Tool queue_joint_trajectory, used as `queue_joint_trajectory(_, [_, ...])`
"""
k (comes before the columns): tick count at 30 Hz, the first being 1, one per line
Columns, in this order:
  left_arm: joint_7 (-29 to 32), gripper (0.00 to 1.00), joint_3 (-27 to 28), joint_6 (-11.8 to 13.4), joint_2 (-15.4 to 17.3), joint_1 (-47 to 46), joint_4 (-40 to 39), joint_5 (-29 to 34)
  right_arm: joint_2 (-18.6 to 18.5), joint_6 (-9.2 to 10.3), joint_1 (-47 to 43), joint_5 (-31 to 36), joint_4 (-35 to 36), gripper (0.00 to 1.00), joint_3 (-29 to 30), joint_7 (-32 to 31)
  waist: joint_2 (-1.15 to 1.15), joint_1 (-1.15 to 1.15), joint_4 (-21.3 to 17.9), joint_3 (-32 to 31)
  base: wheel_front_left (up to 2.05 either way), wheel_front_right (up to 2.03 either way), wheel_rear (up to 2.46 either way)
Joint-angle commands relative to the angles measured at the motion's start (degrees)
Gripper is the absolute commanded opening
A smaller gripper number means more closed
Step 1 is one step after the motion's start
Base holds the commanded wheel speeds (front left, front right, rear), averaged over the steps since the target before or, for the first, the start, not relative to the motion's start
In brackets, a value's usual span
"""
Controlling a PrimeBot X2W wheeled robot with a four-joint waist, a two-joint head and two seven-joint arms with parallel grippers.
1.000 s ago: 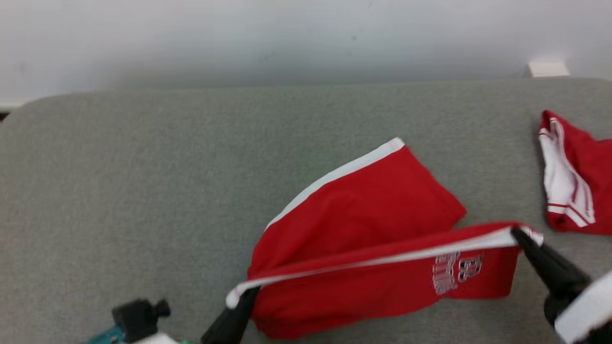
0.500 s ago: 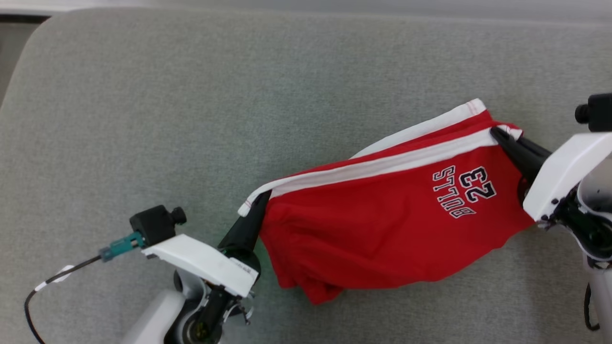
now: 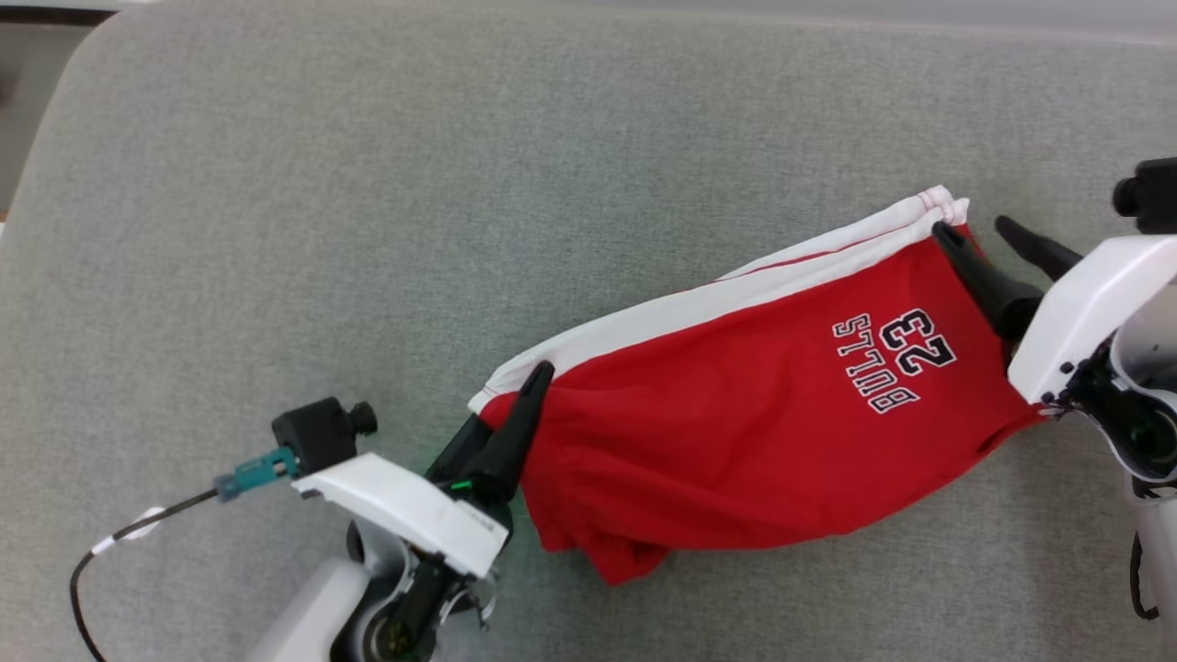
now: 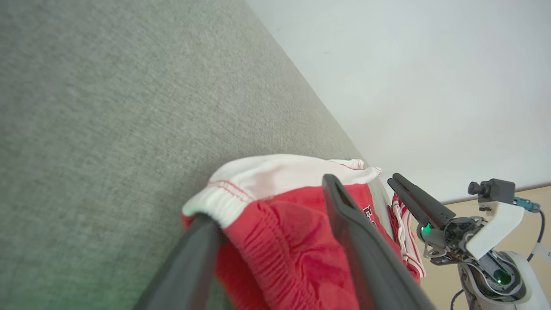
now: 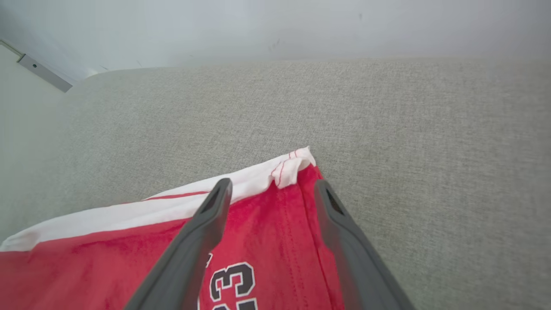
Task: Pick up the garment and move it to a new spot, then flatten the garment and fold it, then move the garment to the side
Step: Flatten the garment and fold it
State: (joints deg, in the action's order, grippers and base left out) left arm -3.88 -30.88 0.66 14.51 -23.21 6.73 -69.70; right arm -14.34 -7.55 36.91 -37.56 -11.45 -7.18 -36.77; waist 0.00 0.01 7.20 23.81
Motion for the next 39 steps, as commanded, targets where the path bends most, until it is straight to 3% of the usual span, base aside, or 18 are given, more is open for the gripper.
queue_joint_trajectory(1, [0.2, 1.00, -0.3, 1.2, 1.3, 2.0, 0.3, 0.8, -0.4, 0.14, -1.1, 0.2, 0.5, 1.00, 0.5, 1.5, 0.00, -0.01, -0.6, -0.6, 0.00, 0.00, 0.00])
queue_joint_trajectory(6, [-1.3, 1.00, -1.9, 2.7, 4.8, 3.4, -1.8, 6.2, -3.4, 0.14, -2.2, 1.0, 2.0, 1.00, -1.3, 0.8, 0.00, -0.01, -1.3, -1.6, 0.00, 0.00, 0.00])
queue_joint_trajectory(12, [-8.8, 1.00, -3.4, 9.1, 9.2, 5.0, -5.8, 20.0, -8.6, 0.14, -3.3, 1.2, 2.8, 1.00, -4.8, -3.3, 0.00, -0.01, -1.0, -2.2, 0.00, 0.00, 0.00])
queue_joint_trajectory(19, [-11.3, 1.00, -0.7, 14.0, 6.5, 5.8, -9.7, 33.3, -10.4, 0.14, -2.0, 3.0, 0.1, 1.00, -6.8, -7.4, 0.00, -0.01, 1.1, -0.8, 0.00, 0.00, 0.00])
queue_joint_trajectory(25, [-11.3, 1.00, 4.6, 11.6, 1.3, 8.5, -12.6, 43.5, -9.3, 0.13, -1.5, 0.8, -3.3, 1.00, -7.8, -10.3, 0.00, -0.01, 3.1, 0.3, 0.00, 0.00, 0.00])
queue_joint_trajectory(30, [-11.3, 1.00, 8.4, 8.3, -2.6, 11.1, -11.6, 47.2, -6.6, -0.09, -2.2, -2.6, -4.7, 1.00, -10.2, -12.0, 0.00, -0.01, 4.0, 0.2, 0.00, 0.00, 0.00])
queue_joint_trajectory(31, [-11.3, 1.00, 9.1, 7.5, -3.3, 11.5, -11.3, 47.7, -6.4, -0.12, -2.3, -3.0, -4.7, 0.48, -11.0, -12.2, 0.00, -0.01, 4.1, 0.1, 0.00, 0.00, 0.00])
queue_joint_trajectory(32, [-11.3, 1.00, 9.8, 6.8, -3.9, 11.9, -10.9, 48.4, -6.4, -0.13, -2.3, -3.2, -4.8, 0.03, -11.5, -11.9, 0.00, -0.01, 4.1, -0.1, 0.00, 0.00, 0.00])
queue_joint_trajectory(39, [-11.3, 1.00, 13.4, 2.2, -7.1, 15.0, -8.5, 52.4, -7.0, 0.09, -3.1, -5.5, -6.3, 0.00, -8.9, -6.8, 0.00, -0.01, 2.4, -2.6, 0.00, 0.00, 0.00])
